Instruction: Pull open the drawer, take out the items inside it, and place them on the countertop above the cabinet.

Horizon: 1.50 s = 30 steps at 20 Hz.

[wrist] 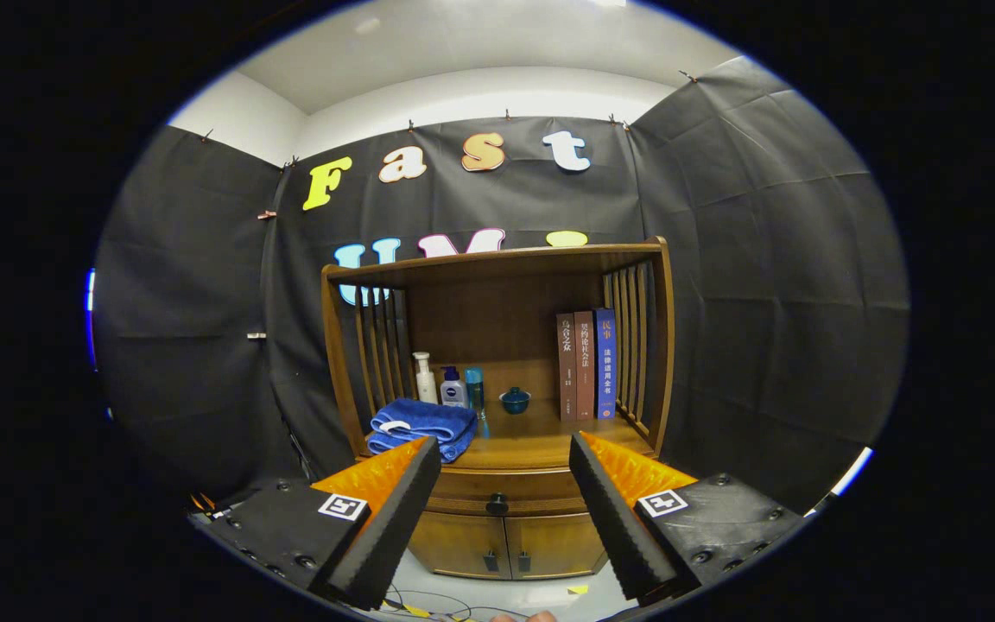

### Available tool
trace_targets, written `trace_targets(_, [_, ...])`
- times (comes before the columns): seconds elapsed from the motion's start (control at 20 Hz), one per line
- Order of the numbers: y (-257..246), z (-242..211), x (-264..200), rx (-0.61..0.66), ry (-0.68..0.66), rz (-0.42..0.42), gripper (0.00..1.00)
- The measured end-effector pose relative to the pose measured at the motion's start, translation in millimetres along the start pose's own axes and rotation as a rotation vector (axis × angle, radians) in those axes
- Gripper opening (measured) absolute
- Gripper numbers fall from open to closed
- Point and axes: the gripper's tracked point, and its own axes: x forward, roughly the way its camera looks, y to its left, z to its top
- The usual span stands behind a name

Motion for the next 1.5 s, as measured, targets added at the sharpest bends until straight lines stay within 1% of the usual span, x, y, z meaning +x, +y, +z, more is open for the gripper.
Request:
trace_targets(0.15, [0,-3,2,0.011,0.007,0.000,0.98])
trace_targets(0.5, [-2,-11,9,-0.016,-0.001,-0.012,0.98])
trace_targets(0.8, [0,-42,28,-0.014,-0.008,-0.019,0.98])
trace_targets(1.0, [4,-82,49,-0.028,0.015,-0.023,0.98])
trace_targets(1.15, [6,-113,74,-0.023,0.039,-0.026,0.98])
trace_targets(1.5, [12,-203,143,-0.021,0.185,-0.032,0.99])
